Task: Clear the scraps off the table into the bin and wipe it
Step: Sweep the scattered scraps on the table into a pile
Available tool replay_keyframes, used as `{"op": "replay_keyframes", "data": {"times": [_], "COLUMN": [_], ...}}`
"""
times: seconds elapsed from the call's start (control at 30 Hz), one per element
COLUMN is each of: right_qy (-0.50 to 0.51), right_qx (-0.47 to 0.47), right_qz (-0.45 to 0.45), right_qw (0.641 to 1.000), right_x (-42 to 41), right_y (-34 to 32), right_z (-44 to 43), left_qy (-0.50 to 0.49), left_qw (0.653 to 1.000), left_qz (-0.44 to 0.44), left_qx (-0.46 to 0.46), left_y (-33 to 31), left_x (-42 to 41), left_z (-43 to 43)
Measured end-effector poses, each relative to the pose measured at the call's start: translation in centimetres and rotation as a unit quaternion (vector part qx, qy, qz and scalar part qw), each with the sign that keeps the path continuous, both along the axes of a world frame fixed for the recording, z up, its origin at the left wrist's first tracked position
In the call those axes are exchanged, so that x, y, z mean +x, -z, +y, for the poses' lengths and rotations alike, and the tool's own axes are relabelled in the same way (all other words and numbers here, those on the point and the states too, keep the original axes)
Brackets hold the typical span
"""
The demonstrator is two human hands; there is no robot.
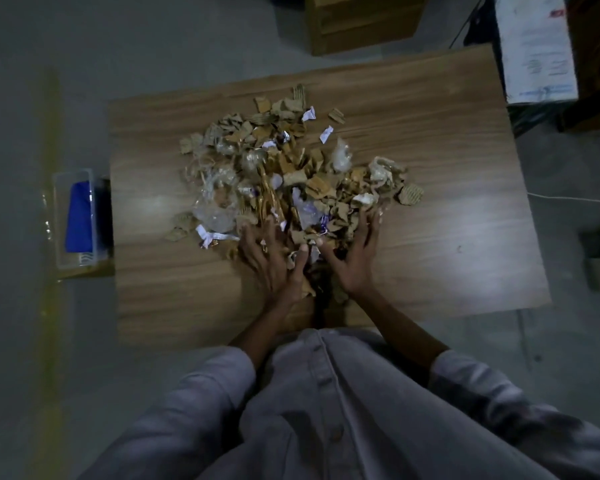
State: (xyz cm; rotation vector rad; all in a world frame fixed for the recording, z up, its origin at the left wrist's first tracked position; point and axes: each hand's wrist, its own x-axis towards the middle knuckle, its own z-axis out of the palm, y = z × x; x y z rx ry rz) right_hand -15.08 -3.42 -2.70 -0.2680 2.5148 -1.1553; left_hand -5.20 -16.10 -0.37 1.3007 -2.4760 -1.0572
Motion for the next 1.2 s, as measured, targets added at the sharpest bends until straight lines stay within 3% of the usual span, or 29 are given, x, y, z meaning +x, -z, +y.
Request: {"op": "replay_keyframes", "data": {"times": [0.1, 0.17, 0.23, 0.37, 0.43, 0.5, 0.63, 0.77, 0.87, 1.0, 1.1, 1.2], "right_qy": [-0.039, -0.112, -0.196, -0.291, -0.285, -0.272, -0.256, -0.253, -0.260, -0.246, -0.236, -0.198], "right_qx": [0.012, 0.036, 0.072, 0.110, 0.104, 0.113, 0.111, 0.046, -0.013, -0.010, 0.022, 0.052], "right_qz": [0.059, 0.105, 0.129, 0.155, 0.162, 0.162, 0.158, 0.164, 0.165, 0.175, 0.200, 0.206], "right_qw": [0.997, 0.987, 0.969, 0.938, 0.939, 0.942, 0.947, 0.952, 0.951, 0.953, 0.951, 0.957], "right_x": [0.2, 1.0, 2.1, 2.5, 2.1, 2.0, 2.0, 3.0, 3.2, 3.6, 4.1, 4.4], "right_y": [-0.7, -0.5, 0.3, 2.3, 2.2, 1.9, 1.0, -0.4, -1.0, -1.7, -1.7, -2.0], "right_z": [1.8, 3.8, 5.1, 4.5, 3.1, 1.8, 1.0, 1.5, 0.3, -2.8, -4.0, -4.2], "left_qy": [-0.025, -0.084, -0.086, -0.007, 0.069, 0.129, 0.102, 0.102, 0.016, -0.171, -0.197, -0.172], "left_qw": [0.998, 0.992, 0.996, 0.995, 0.984, 0.978, 0.992, 0.989, 0.991, 0.979, 0.971, 0.973], "left_qz": [0.056, 0.022, 0.017, -0.101, -0.148, -0.133, -0.026, 0.038, 0.035, -0.062, -0.123, -0.123], "left_qx": [0.030, 0.086, 0.032, -0.013, -0.071, -0.093, -0.073, -0.098, -0.131, -0.093, -0.054, -0.088], "left_y": [-3.6, -4.0, -1.7, 2.0, 2.6, 2.7, 1.5, -0.1, 0.5, 2.4, 4.1, 5.2], "left_x": [1.8, 4.2, 6.5, 7.1, 6.6, 5.5, 3.8, 6.7, 9.5, 10.3, 10.4, 10.3], "left_z": [-0.2, -0.6, -1.5, -1.0, 0.1, 0.0, 0.4, -1.7, -4.4, -8.4, -10.3, -10.9]}}
